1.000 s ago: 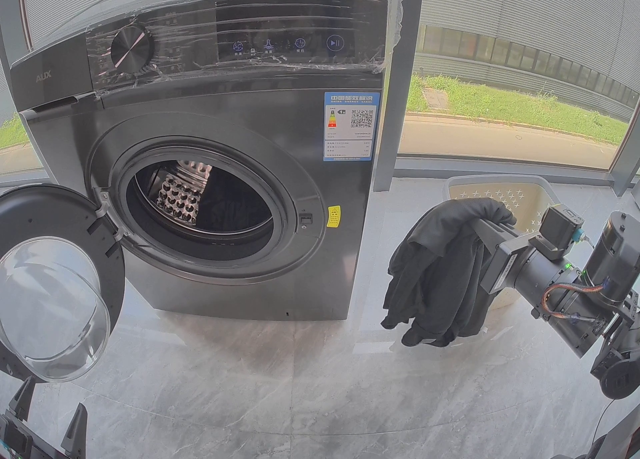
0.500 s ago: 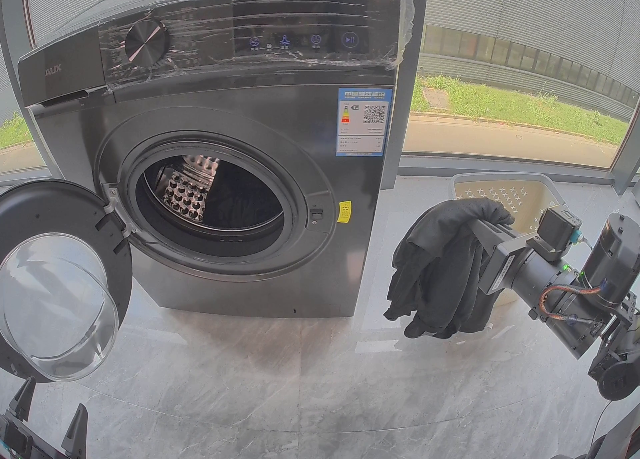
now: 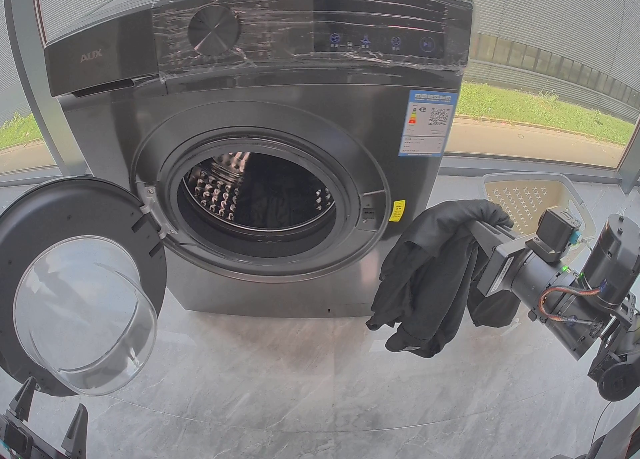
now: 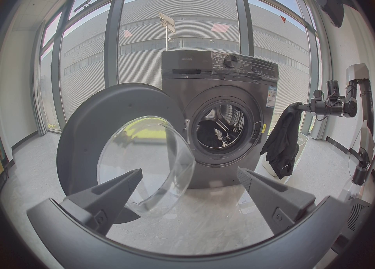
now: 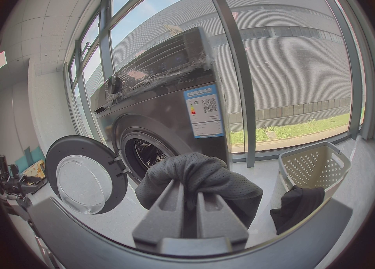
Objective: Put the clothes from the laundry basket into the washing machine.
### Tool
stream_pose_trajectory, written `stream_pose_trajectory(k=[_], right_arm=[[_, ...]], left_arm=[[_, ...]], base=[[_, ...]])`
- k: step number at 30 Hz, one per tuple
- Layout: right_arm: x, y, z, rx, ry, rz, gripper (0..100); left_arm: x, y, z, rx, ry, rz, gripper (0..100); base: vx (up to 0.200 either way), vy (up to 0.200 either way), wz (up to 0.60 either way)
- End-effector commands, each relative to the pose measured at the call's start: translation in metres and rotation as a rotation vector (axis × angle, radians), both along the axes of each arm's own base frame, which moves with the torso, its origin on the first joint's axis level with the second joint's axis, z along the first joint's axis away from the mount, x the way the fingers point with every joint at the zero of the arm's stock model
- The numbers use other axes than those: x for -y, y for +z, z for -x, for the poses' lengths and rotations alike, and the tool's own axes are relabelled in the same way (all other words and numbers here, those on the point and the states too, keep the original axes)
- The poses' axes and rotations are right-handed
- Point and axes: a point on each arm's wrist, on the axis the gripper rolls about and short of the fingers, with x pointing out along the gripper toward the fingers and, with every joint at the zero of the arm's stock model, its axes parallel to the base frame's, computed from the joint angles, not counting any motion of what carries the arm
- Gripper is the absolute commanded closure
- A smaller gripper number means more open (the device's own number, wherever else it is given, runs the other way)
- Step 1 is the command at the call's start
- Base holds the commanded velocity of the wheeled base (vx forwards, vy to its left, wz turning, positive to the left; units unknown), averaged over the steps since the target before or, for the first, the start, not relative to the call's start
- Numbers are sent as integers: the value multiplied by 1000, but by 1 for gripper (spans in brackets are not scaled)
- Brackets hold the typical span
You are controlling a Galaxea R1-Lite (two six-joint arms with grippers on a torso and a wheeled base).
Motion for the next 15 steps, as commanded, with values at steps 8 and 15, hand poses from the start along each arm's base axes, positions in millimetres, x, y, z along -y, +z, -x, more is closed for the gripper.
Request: stream_pose_trajectory(k=[8, 15], right_arm=[[0, -2, 1, -7, 2, 5, 100], [1, -4, 3, -13, 5, 12, 100]], left_arm=[[0, -4, 0, 6, 0, 0, 0], [0, -4, 0, 6, 0, -2, 0]], base=[[0, 200, 0], [0, 0, 0]])
